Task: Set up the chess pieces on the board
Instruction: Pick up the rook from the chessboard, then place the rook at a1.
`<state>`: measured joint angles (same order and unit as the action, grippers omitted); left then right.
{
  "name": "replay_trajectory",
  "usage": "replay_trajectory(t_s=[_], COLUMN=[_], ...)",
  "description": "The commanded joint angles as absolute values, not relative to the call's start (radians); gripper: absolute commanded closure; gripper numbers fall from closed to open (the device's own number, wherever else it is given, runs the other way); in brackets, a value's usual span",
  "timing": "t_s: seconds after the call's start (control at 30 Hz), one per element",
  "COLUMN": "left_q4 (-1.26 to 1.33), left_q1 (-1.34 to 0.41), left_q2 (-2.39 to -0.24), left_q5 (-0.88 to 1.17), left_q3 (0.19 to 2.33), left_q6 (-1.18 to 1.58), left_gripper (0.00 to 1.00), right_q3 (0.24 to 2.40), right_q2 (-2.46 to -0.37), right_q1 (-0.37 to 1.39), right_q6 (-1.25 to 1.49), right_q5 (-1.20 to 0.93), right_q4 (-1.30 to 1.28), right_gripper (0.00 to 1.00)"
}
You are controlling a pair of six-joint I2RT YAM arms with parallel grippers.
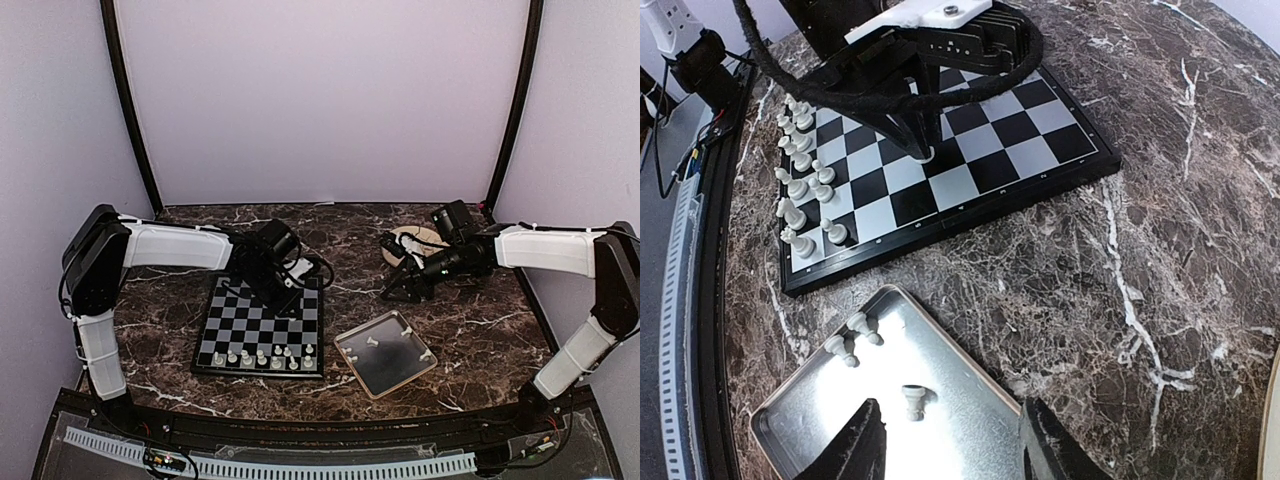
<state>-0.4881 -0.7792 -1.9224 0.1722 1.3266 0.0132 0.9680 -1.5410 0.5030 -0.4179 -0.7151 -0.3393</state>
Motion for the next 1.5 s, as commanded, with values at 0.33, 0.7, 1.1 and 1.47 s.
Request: replay_trajectory(t_s=[0.33, 0.7, 1.1, 1.47], left_q4=[-0.585, -0.716, -0.909, -0.879], left_q1=[-0.779, -0.73, -0.701, -0.7], left_q2=[-1.795, -1.503, -1.3, -1.281], left_q5=[0.085, 0.014, -0.051, -0.006], left_q3=[1.284, 1.03, 0.917, 0.808], left_q6=[0.017, 0.217, 0.472, 0.577], left_gripper=[0.95, 0.96, 0.96, 0.96], right_q3=[0.963, 0.965, 0.969, 0.97], right_q2=[-1.559, -1.567, -1.576, -1.577], right_q1=[0.5, 0.5, 0.5, 0.5], right_q6=[-0.431, -0.431, -0.429, -0.427], right_q5=[-0.741, -0.75, -0.772, -0.783], right_q4=[-0.323, -0.327, -0.329, -0.329], right_gripper=[0.55, 0.55, 0.56, 0.56])
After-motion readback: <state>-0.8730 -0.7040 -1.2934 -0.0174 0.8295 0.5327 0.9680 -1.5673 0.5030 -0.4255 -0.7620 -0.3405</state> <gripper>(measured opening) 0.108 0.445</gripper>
